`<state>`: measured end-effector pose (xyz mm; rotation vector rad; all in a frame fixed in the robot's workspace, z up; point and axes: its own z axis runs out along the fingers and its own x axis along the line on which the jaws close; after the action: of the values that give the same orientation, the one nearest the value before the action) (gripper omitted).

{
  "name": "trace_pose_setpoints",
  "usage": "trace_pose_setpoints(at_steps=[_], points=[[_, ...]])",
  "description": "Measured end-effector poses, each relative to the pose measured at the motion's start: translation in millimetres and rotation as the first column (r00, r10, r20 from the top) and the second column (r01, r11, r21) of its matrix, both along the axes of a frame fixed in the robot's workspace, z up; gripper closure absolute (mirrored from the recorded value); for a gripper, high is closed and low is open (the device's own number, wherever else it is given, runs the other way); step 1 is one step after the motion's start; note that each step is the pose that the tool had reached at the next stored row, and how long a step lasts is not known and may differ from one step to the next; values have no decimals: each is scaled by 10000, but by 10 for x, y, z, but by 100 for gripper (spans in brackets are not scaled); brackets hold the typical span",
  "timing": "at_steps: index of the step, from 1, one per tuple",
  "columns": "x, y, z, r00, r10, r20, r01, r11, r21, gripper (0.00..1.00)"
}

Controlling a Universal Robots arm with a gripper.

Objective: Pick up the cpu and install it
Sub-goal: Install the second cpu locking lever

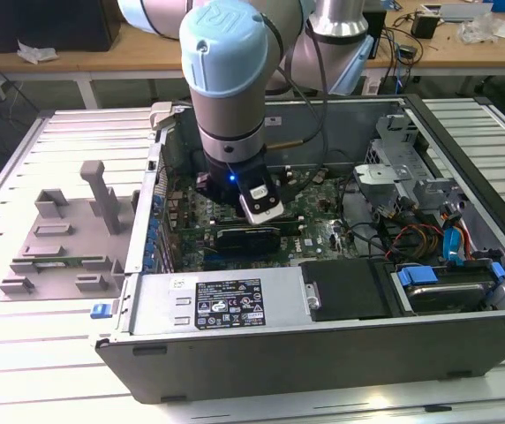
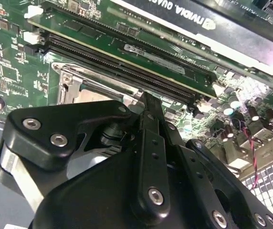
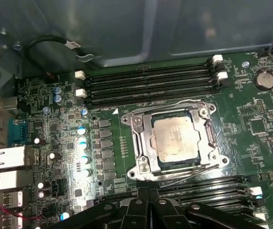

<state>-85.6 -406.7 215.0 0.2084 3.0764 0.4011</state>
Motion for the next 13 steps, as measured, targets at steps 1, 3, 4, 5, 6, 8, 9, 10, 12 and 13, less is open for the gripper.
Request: trace_pose_setpoints(at_steps=[1, 3, 4, 5, 6, 8, 9, 10, 12, 13], points=[[0, 1, -9, 10000, -10, 0, 10, 10000, 22, 89], [0, 5, -22, 10000, -22, -1, 22, 10000, 68, 89], [0, 10, -34, 10000, -33, -1, 33, 9999, 126, 89], [0, 17, -49, 10000, -38, 0, 38, 9998, 181, 89], [-4, 21, -72, 10000, -41, 0, 41, 9998, 188, 89], [-6, 21, -100, 10000, -42, -1, 42, 9998, 189, 89], [-8, 21, -119, 10000, -47, -1, 47, 9998, 195, 89], [-15, 20, -132, 10000, -53, -2, 53, 9998, 213, 89], [-54, 23, -158, 10000, -50, 3, 50, 9996, 264, 89], [-69, 23, -163, 10000, -49, 4, 49, 9996, 275, 89]])
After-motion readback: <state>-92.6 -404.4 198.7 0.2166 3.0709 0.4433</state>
